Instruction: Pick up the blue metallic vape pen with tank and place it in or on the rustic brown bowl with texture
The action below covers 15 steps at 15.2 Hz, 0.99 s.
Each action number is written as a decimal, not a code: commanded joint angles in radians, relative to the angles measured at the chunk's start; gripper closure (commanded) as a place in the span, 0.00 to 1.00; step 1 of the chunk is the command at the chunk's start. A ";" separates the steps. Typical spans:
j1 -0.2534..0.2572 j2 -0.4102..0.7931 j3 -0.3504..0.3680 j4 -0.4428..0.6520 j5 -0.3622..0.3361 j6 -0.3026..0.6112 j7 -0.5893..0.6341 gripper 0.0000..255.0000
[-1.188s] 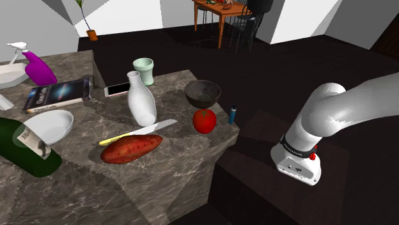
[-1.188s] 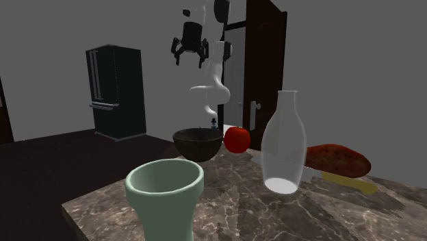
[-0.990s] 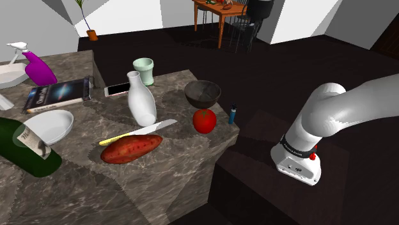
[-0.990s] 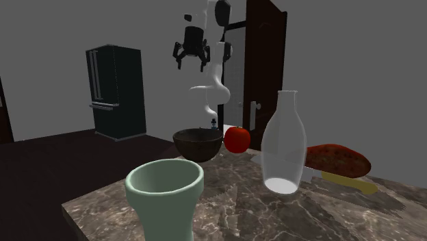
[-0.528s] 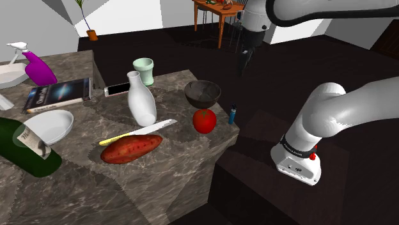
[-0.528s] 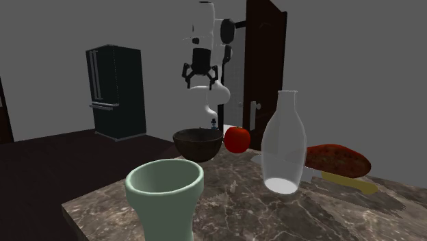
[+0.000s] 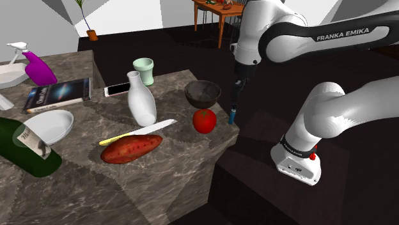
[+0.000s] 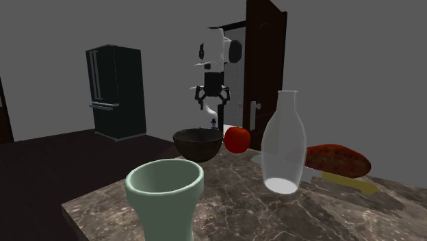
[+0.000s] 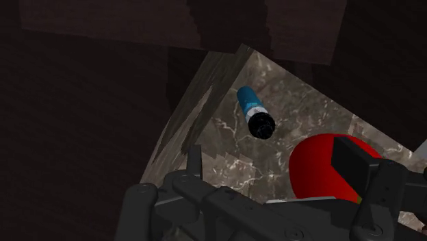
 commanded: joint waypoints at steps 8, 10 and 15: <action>0.016 0.054 0.027 -0.112 0.036 0.162 0.011 0.00; 0.017 0.058 0.029 -0.118 0.038 0.172 0.011 0.00; 0.017 0.058 0.029 -0.118 0.038 0.172 0.011 0.00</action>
